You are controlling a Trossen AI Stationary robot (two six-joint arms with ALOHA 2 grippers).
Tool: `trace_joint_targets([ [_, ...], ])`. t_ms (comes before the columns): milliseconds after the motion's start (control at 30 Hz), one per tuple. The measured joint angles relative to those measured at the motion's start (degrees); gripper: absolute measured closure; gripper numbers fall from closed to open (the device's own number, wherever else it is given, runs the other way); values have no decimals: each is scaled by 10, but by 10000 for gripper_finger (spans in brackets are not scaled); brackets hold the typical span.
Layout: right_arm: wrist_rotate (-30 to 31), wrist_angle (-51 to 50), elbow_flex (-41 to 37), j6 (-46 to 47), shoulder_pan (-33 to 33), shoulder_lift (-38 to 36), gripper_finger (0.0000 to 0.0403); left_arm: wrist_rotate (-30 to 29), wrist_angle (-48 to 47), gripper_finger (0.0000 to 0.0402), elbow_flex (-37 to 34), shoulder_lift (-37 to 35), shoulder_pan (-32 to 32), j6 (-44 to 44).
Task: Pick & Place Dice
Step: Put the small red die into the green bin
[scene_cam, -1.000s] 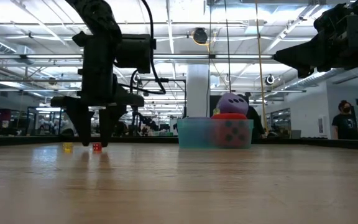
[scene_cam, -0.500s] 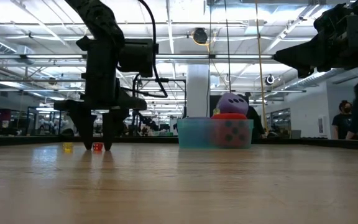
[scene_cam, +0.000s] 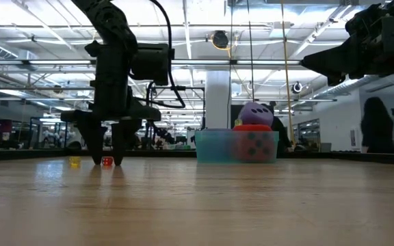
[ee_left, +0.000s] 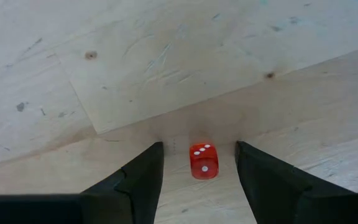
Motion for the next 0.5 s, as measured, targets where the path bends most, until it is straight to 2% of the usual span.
trace_joint_targets([
  [133,0,0,0,0,0,0,343,5,-3,210,-1,-2,0,7],
  [500,0,0,0,0,0,0,343,24,-4,300,-1,-2,-4,17],
])
